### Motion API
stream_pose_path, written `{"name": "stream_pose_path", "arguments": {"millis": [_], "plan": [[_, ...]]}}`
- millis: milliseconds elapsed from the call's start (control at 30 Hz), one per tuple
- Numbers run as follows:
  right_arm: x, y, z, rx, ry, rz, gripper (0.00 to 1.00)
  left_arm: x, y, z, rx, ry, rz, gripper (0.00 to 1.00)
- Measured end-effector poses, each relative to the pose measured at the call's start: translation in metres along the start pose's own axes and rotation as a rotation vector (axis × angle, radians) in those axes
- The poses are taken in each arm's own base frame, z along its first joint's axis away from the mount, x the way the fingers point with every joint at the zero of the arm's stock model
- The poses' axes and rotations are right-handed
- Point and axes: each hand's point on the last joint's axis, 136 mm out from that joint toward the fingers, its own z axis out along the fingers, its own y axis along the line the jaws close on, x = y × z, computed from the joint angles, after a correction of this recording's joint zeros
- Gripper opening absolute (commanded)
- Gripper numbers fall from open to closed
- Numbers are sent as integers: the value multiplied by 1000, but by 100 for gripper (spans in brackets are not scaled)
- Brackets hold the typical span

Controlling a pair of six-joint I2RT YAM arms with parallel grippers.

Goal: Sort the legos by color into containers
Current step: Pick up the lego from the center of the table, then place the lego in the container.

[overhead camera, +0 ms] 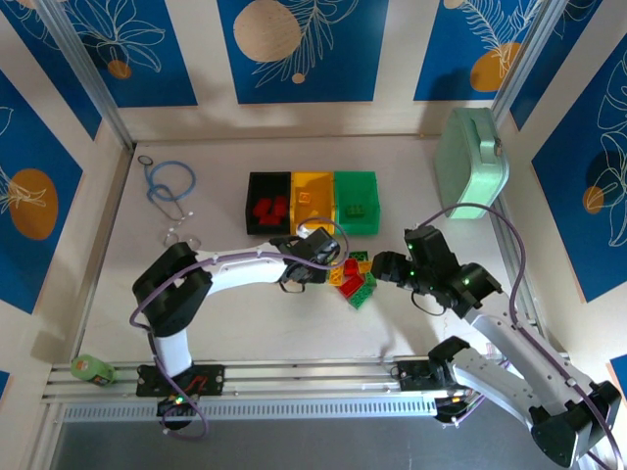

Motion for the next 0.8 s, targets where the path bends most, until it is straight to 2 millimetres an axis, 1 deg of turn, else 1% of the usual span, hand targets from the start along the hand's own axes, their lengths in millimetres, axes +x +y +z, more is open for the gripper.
{"name": "stream_pose_path", "arguments": {"millis": [100, 233, 300, 367, 433, 567, 667, 733, 800], "plan": [[2, -3, 1, 0, 7, 8, 69, -1, 0, -1, -1, -3, -3, 32], [6, -6, 5, 6, 22, 11, 69, -1, 2, -2, -14, -2, 3, 30], [8, -7, 6, 5, 28, 11, 69, -3, 3, -6, -18, -5, 12, 30], [12, -8, 8, 7, 39, 11, 69, -10, -2, -14, -5, -21, 19, 30], [16, -11, 10, 9, 47, 12, 69, -24, -11, -24, 18, -50, 31, 29], [23, -15, 9, 9, 53, 5, 69, -65, -37, -52, 87, -140, 48, 29], [29, -15, 7, -3, 52, -11, 69, -96, -52, -71, 126, -201, 52, 29], [33, -16, 7, -6, 54, -23, 69, -117, -60, -77, 141, -234, 56, 29], [39, -19, 8, 0, 63, -33, 69, -134, -66, -78, 145, -257, 62, 29]]}}
